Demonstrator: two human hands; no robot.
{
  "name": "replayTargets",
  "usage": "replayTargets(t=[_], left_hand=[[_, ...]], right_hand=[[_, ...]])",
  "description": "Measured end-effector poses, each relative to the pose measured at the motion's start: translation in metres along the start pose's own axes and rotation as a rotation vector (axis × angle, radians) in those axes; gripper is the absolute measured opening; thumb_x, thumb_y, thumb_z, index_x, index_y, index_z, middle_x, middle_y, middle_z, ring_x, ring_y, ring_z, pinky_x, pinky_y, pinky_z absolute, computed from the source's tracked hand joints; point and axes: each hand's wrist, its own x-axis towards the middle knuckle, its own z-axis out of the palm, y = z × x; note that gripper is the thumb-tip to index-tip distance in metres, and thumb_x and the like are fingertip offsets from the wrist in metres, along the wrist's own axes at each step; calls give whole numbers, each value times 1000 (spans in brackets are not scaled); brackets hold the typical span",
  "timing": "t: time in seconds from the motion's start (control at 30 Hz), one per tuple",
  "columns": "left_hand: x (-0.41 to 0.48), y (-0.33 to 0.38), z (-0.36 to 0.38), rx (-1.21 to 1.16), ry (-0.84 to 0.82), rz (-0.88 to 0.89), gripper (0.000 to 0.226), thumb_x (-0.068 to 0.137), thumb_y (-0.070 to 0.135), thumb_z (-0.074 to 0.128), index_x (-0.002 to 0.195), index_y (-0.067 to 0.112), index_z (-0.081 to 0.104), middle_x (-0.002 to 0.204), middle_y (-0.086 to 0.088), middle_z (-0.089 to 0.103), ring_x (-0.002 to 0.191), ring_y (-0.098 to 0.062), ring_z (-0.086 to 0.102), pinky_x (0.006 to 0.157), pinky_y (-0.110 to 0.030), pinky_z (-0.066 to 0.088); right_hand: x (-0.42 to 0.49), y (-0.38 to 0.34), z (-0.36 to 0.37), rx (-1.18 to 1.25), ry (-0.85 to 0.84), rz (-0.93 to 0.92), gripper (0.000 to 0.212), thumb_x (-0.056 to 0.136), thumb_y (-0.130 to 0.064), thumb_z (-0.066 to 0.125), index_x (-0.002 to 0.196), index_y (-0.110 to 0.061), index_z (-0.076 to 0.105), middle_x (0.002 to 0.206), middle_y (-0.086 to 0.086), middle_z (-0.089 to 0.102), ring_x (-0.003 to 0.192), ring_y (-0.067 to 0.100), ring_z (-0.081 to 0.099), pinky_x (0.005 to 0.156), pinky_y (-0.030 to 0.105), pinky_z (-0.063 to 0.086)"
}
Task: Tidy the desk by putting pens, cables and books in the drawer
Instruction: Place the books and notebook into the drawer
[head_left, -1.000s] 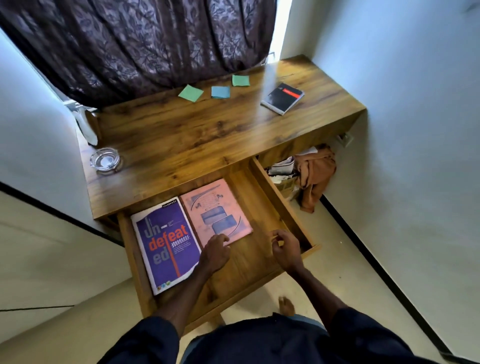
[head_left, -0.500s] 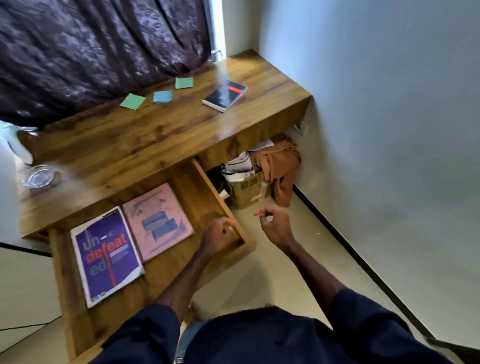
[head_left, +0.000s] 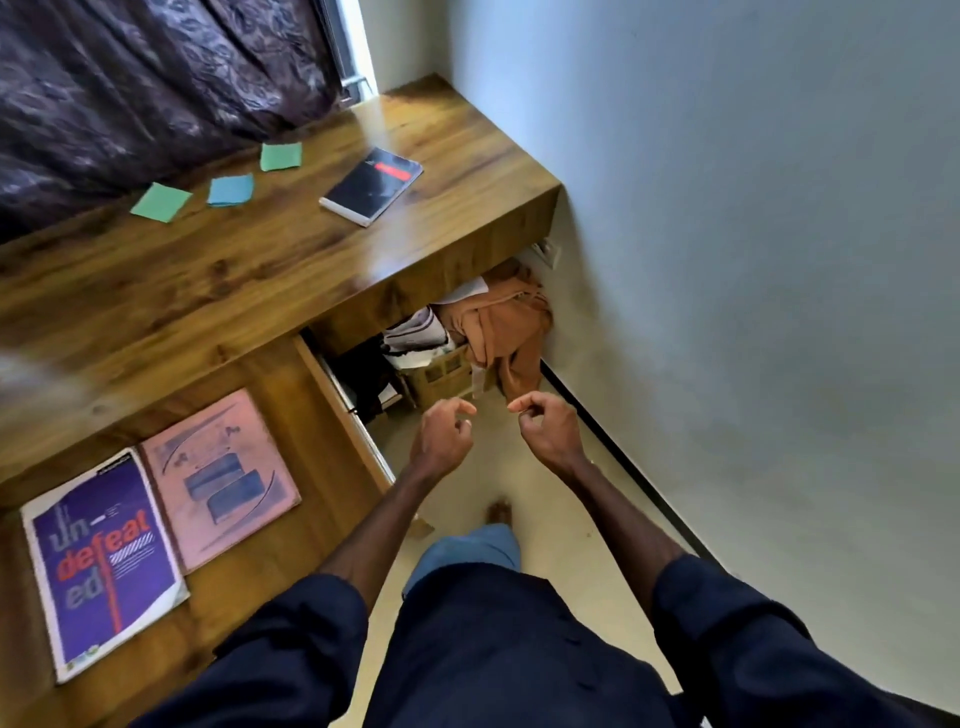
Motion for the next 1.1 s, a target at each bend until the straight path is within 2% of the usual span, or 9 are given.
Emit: replayTargets(t=[0.17, 0.33, 0.37, 0.47, 0.53, 0.6, 0.67, 0.83, 1.1], left_hand=[[81, 27, 15, -21, -16, -31, 21, 89, 12, 62, 105, 21, 72, 109, -2, 72, 95, -17, 68, 85, -32, 57], [151, 63, 9, -31, -24, -40, 23, 88, 13, 63, 107, 18, 74, 106, -4, 74, 95, -21, 69, 86, -31, 56], [163, 70, 5, -35, -17, -45, 22, 88, 13, 63, 106, 18, 74, 104, -3, 75, 93, -20, 69, 84, -30, 55], [191, 85, -6, -35, 8, -53, 18, 91, 16, 63, 105, 20, 73, 97, 2, 73, 81, -13, 65, 72, -25, 50], [211, 91, -13, -26, 23, -34, 17, 93, 16, 63, 107, 20, 72, 99, 3, 71, 80, -8, 63, 67, -21, 47], [233, 94, -20, -32, 60, -31, 18, 94, 15, 64, 109, 19, 71, 101, 3, 71, 83, -7, 63, 66, -19, 48], [254, 95, -28, -39, 92, -41, 19, 94, 14, 65, 110, 18, 72, 102, 2, 71, 87, -11, 66, 71, -24, 55], [304, 104, -45, -22, 144, -90, 20, 94, 15, 66, 113, 18, 72, 106, 0, 73, 88, -11, 66, 75, -28, 57], [350, 103, -71, -74, 200, -143, 23, 97, 13, 64, 118, 15, 70, 115, -4, 72, 90, -14, 68, 69, -25, 57]], right_hand=[[75, -5, -22, -47, -59, 18, 28, 82, -5, 58, 86, -21, 80, 92, -8, 77, 85, 6, 69, 76, 17, 51], [146, -19, -51, -88, -76, -6, 31, 80, -2, 56, 84, -20, 81, 89, -7, 78, 79, 4, 68, 64, -1, 38], [161, -23, -57, -94, -69, -23, 31, 80, -1, 56, 84, -21, 80, 89, -7, 78, 78, 4, 67, 64, -1, 39], [198, -33, -71, -69, -65, -26, 32, 80, -2, 56, 83, -22, 80, 89, -7, 78, 81, 5, 69, 73, 15, 51], [224, -41, -78, -80, -100, -64, 30, 82, -4, 57, 86, -24, 79, 93, -8, 77, 84, 6, 69, 77, 20, 55], [253, -48, -82, -85, -134, -101, 29, 84, -5, 57, 88, -25, 79, 95, -9, 77, 86, 4, 68, 79, 19, 54], [277, -56, -84, -79, -165, -139, 28, 85, -5, 58, 90, -24, 79, 96, -8, 76, 87, 2, 66, 79, 15, 51], [337, -74, -89, -85, -204, -220, 26, 85, -6, 61, 91, -23, 79, 95, -7, 77, 89, 3, 69, 80, 16, 53], [411, -115, -77, -91, -260, -281, 25, 88, -7, 60, 96, -19, 80, 100, -3, 77, 93, 7, 69, 84, 21, 55]])
